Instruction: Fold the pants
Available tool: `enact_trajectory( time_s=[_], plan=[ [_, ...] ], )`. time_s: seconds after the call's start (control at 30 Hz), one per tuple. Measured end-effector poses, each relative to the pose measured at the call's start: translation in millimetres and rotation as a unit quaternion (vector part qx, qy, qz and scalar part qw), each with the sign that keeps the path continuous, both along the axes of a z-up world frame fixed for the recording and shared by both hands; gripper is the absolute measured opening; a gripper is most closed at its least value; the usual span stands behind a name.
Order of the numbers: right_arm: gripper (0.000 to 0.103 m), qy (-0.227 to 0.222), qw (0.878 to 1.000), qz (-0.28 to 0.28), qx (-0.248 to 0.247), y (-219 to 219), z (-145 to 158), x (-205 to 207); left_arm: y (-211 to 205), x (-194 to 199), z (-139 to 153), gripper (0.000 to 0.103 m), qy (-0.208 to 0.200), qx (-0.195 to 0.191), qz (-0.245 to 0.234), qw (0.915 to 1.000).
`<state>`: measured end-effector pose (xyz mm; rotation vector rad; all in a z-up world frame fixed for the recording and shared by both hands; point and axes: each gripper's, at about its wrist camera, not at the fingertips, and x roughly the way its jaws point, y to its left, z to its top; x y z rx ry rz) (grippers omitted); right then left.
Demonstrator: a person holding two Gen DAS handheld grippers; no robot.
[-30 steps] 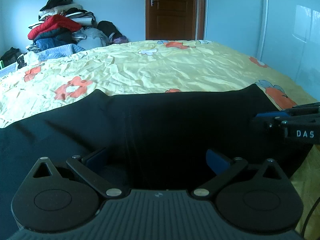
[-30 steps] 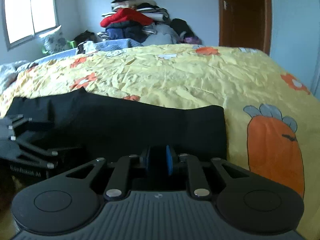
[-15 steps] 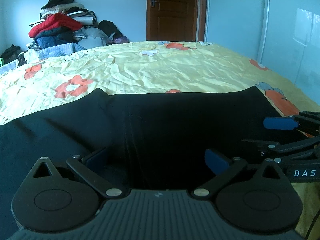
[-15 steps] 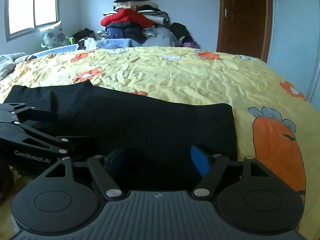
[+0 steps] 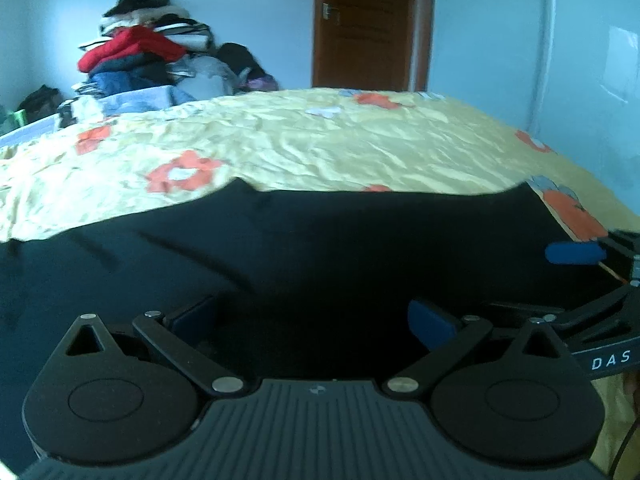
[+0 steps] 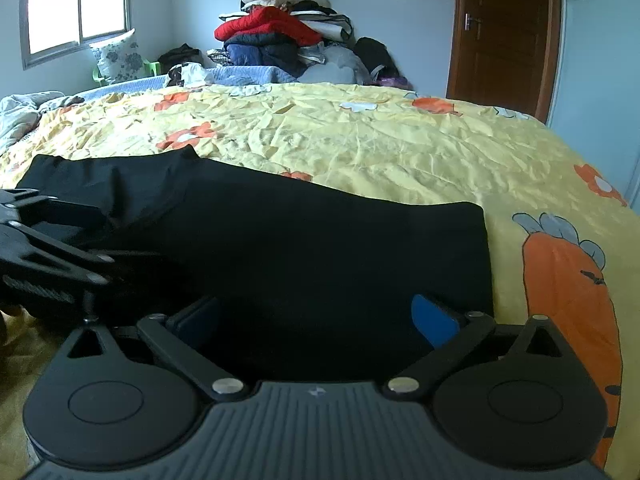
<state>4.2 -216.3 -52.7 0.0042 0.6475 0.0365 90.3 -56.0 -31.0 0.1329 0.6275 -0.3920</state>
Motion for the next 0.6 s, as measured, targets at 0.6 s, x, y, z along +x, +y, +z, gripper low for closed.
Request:
enact_trajectory(
  time_s=[0.6],
  plan=[
    [0.103, -0.009, 0.995, 0.098, -0.006, 87, 29, 19, 139, 16, 17, 0.103, -0.005, 0.035, 0.184, 0.9823]
  ],
)
